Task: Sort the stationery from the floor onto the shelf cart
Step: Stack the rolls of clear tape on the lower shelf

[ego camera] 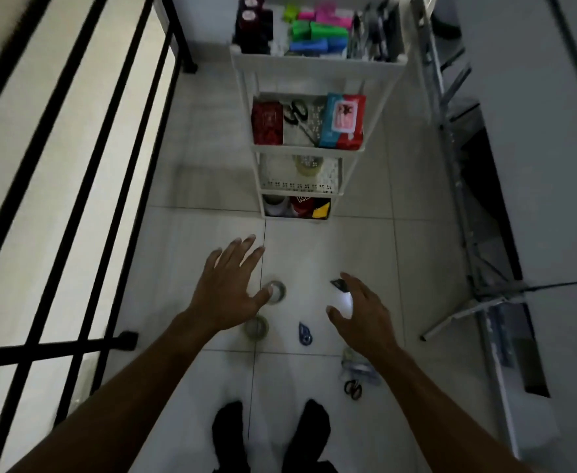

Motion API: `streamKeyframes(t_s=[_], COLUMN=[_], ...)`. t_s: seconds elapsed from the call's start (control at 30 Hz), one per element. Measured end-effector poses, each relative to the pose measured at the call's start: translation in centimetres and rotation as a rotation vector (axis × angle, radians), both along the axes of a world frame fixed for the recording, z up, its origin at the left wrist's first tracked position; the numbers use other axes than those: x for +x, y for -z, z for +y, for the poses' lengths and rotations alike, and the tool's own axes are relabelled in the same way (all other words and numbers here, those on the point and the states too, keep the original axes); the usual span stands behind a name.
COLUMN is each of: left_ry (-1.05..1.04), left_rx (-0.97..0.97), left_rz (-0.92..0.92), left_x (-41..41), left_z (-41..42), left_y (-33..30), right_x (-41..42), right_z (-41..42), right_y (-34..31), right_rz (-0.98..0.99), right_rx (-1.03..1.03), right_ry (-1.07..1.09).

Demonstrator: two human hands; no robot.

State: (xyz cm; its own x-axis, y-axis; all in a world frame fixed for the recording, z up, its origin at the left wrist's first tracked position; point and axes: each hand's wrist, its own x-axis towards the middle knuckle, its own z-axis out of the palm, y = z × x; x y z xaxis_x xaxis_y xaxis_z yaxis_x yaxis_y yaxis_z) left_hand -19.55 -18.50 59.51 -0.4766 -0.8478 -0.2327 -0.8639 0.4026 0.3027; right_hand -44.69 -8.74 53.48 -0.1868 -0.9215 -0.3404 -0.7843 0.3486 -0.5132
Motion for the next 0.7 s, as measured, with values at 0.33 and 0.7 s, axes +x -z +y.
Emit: streamKeyframes(t_s=[0.33,0.7], left_ry=[0.042,-0.015], left_rx=[0.053,0.084], left_rz=[-0.077,-0.187], left_x=[0.1,8.9], left_z=[0.7,1.3], left_y=[20.9,51.0], right_x=[-0.2,6.2], right_z=[1.5,-4.4], right_y=[19.3,47.1], right_rz=[-0.014,0.126], right_rx=[0.078,-0.052], right_ry=[0.030,-0.342])
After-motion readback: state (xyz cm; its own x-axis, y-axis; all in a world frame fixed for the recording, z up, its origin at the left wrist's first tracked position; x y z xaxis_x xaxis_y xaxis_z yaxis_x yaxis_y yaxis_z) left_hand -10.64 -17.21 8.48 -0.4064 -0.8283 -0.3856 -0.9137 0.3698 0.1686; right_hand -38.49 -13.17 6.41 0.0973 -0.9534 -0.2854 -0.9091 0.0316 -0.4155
